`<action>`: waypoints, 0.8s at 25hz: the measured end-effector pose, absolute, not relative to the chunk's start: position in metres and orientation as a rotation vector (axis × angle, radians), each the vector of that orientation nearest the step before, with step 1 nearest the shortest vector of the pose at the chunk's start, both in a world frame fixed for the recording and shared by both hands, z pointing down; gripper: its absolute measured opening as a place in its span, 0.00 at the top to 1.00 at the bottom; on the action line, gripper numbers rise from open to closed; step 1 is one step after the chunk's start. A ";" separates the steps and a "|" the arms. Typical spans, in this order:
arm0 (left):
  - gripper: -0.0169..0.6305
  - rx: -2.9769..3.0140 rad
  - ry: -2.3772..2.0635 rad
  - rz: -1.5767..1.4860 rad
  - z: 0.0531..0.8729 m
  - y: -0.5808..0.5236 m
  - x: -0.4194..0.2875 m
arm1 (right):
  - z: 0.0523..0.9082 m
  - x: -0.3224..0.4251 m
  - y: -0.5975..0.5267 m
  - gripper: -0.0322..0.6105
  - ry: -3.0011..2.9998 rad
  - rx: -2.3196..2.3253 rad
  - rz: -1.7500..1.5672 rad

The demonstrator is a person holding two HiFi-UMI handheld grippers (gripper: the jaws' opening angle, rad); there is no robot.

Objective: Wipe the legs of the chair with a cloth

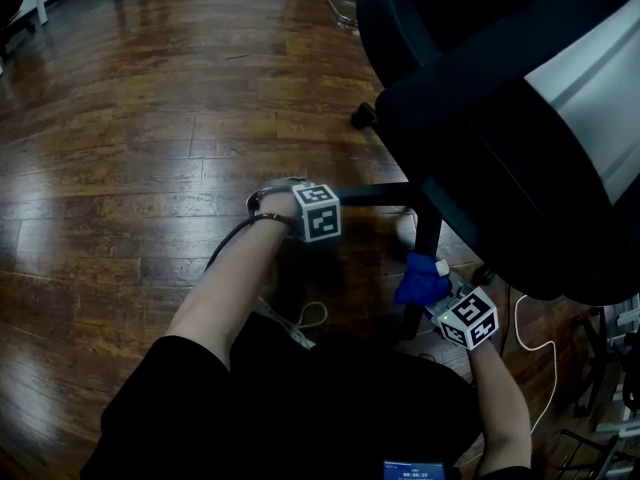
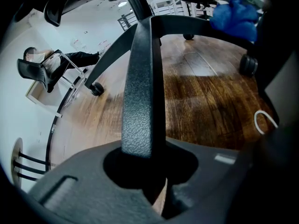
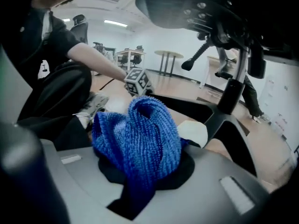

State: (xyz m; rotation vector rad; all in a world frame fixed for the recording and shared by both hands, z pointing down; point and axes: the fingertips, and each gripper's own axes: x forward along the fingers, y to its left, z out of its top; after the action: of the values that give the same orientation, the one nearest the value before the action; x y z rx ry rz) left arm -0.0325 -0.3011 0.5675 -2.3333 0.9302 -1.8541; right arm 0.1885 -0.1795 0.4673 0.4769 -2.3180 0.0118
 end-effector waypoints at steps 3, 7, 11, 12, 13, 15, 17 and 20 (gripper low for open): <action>0.87 -2.331 0.934 -1.835 0.566 -0.302 -0.031 | 0.449 0.182 -0.245 0.83 -2.327 0.636 0.001; 0.87 -2.337 0.936 -1.810 0.567 -0.302 -0.029 | 0.429 0.176 -0.319 0.83 -2.309 0.897 -0.028; 0.87 -2.332 0.934 -1.809 0.566 -0.303 -0.030 | 0.423 0.174 -0.322 0.83 -2.276 0.973 -0.063; 0.87 -2.330 0.934 -1.812 0.567 -0.302 -0.031 | 0.426 0.174 -0.314 0.83 -2.285 0.959 -0.054; 0.87 -2.331 0.935 -1.813 0.567 -0.302 -0.032 | 0.431 0.174 -0.304 0.83 -2.289 0.930 -0.053; 0.87 -2.338 0.939 -1.812 0.567 -0.302 -0.031 | 0.441 0.175 -0.276 0.83 -2.283 0.841 -0.073; 0.87 -2.343 0.936 -1.813 0.567 -0.302 -0.031 | 0.451 0.176 -0.237 0.83 -2.275 0.732 -0.072; 0.87 -2.350 0.925 -1.814 0.568 -0.300 -0.032 | 0.471 0.180 -0.171 0.83 -2.265 0.541 -0.029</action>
State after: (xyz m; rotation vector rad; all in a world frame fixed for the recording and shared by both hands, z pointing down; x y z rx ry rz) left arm -0.0319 -0.3003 0.5676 -2.3498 0.9253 -1.8136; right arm 0.1801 -0.1706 0.4708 0.5412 -2.2653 -0.0290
